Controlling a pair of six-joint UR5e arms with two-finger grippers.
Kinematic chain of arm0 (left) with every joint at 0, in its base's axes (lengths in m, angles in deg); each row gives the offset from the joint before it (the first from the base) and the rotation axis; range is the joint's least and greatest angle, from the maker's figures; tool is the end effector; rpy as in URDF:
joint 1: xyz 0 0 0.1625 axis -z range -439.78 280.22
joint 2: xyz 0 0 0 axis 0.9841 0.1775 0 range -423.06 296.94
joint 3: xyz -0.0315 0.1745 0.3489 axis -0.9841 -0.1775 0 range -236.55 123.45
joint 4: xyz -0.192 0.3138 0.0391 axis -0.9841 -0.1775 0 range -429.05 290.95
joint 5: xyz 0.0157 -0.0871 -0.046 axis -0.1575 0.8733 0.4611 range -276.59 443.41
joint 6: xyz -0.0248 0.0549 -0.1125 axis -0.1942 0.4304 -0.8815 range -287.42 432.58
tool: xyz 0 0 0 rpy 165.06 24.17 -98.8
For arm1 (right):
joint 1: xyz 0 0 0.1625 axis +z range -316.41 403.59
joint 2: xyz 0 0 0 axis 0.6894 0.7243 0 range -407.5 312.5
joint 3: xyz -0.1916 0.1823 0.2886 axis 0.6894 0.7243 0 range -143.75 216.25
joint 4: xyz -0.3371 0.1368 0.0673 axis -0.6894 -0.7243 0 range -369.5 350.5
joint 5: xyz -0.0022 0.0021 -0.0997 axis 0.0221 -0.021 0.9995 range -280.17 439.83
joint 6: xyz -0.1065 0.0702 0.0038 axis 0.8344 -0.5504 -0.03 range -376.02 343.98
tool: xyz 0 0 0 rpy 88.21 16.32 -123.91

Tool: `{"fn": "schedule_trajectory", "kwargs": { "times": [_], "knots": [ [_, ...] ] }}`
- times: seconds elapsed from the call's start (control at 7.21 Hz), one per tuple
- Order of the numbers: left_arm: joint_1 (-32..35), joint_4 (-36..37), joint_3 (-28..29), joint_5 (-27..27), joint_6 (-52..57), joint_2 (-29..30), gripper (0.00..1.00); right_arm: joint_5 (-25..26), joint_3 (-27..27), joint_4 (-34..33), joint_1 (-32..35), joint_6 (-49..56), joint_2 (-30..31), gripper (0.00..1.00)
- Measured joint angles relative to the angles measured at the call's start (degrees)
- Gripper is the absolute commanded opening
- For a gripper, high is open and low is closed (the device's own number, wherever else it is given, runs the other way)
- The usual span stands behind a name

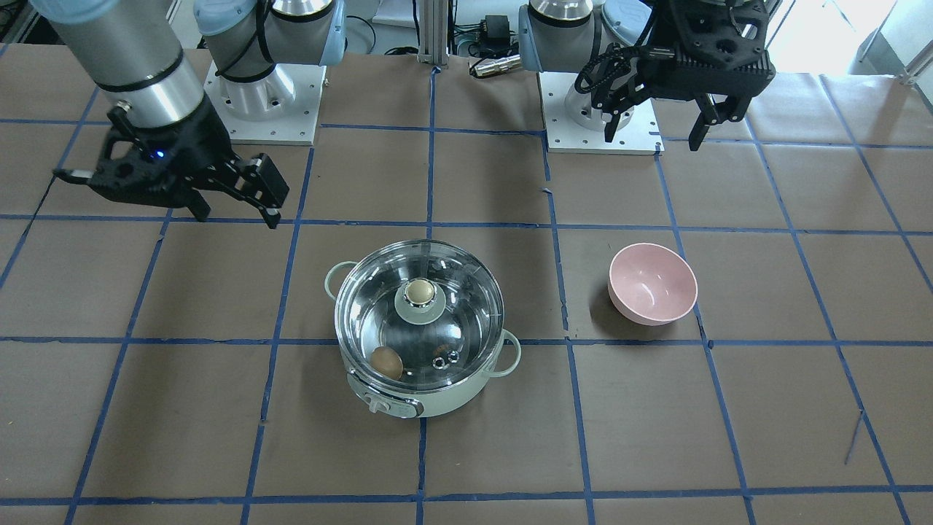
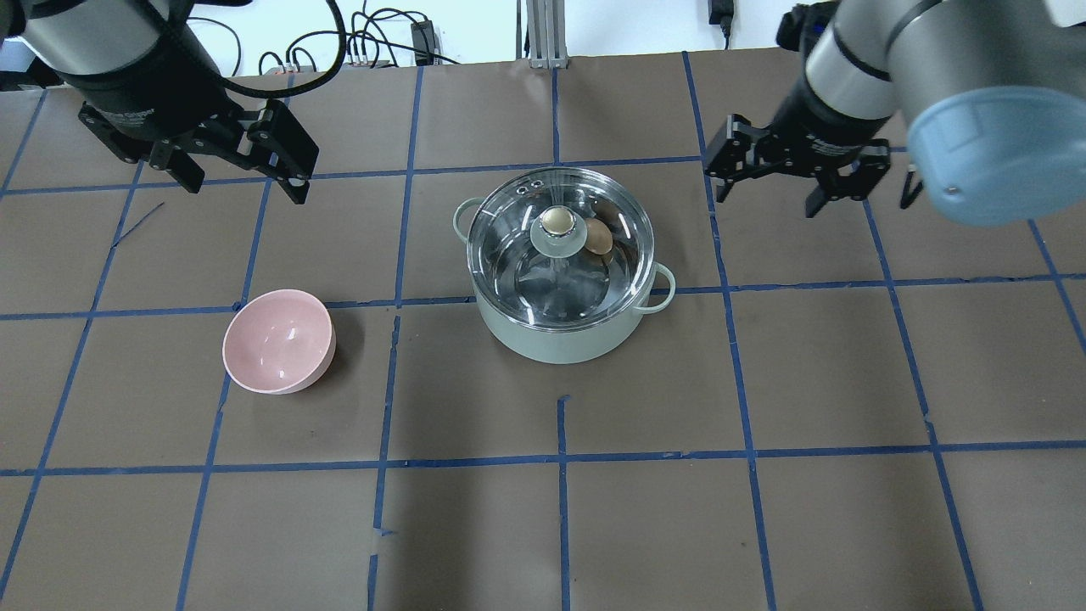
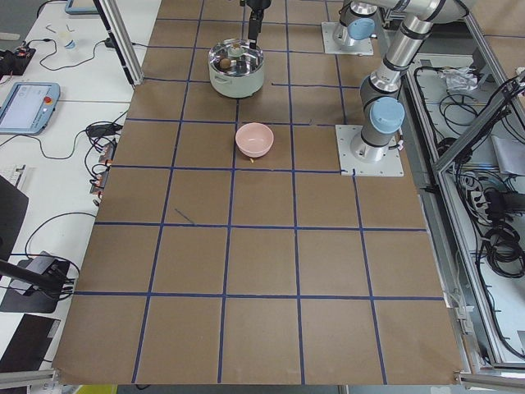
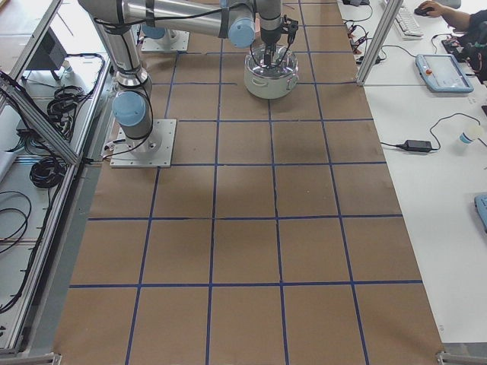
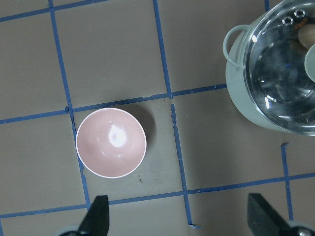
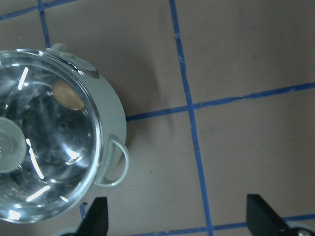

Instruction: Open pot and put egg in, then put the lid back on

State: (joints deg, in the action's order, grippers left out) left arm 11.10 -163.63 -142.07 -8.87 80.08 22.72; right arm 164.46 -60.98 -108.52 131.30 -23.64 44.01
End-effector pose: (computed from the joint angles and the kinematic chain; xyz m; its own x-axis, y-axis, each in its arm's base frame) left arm -0.1346 -0.4190 0.4850 -0.9886 0.1425 -0.0488 0.1455 0.9871 -0.0661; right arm 0.1276 -0.4455 0.3983 -0.9810 0.1663 -0.1002 0.1714 0.9842 -0.0446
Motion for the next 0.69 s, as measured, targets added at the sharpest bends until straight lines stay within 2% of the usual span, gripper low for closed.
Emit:
{"fn": "schedule_trajectory", "kwargs": {
  "times": [0.28,0.69],
  "knots": [
    [0.0,0.0,-0.1,0.0,0.0,0.0,1.0,1.7,0.0,5.0,-2.1,2.9,3.6,1.0],
    [0.0,0.0,-0.1,0.0,0.0,-0.1,1.0,2.6,-0.1,5.7,-1.5,3.2,4.9,1.0]
  ]
}}
